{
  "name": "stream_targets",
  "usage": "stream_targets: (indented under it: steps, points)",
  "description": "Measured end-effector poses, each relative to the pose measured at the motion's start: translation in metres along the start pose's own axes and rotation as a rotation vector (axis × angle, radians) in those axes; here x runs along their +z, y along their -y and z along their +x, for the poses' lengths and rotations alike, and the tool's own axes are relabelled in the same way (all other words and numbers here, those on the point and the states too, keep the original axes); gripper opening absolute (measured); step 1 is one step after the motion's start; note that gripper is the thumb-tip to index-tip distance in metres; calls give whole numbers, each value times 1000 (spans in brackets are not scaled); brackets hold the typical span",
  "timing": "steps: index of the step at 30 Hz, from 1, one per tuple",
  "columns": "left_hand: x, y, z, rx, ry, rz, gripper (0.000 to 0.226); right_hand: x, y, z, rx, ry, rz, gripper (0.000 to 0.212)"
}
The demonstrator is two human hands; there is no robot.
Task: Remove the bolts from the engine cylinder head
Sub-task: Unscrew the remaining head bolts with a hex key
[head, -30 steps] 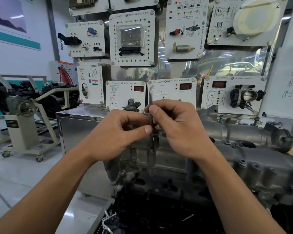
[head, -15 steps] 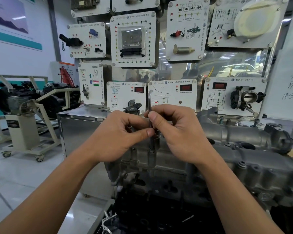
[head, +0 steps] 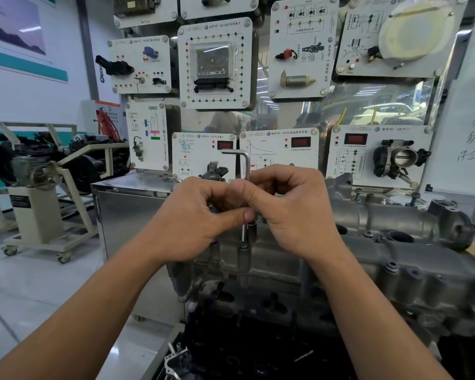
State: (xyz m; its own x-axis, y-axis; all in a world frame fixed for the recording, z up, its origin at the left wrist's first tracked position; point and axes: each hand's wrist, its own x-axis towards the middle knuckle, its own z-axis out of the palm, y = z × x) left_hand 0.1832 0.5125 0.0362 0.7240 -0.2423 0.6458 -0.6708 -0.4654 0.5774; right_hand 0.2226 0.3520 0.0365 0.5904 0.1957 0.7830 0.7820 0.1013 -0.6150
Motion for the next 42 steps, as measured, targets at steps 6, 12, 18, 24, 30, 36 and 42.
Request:
stream_targets:
  steps: [6, 12, 18, 24, 30, 36, 42]
  points:
    - [-1, 4, 0, -6, -29, 42, 12, 0, 0, 0, -12, 15, -4, 8]
    - [-1, 3, -1, 10, 5, 20, 15, -2, -3, 1, -47, 101, -45, 10]
    - [-14, 0, -5, -30, 122, -8, 27, 0, -4, -1, -57, 112, -68, 6]
    - [-7, 1, -5, -19, 39, -50, 25, -1, -4, 0, -81, 122, -106, 5]
    - [-2, 5, -2, -20, -102, -54, 19, -4, -2, 0, -93, 217, -122, 15]
    - [4, 5, 1, -4, -163, -27, 12, -2, 0, 0, -71, 138, -67, 10]
    - [5, 5, 1, -10, -69, 17, 24, 2, -3, 1, -59, 67, -52, 10]
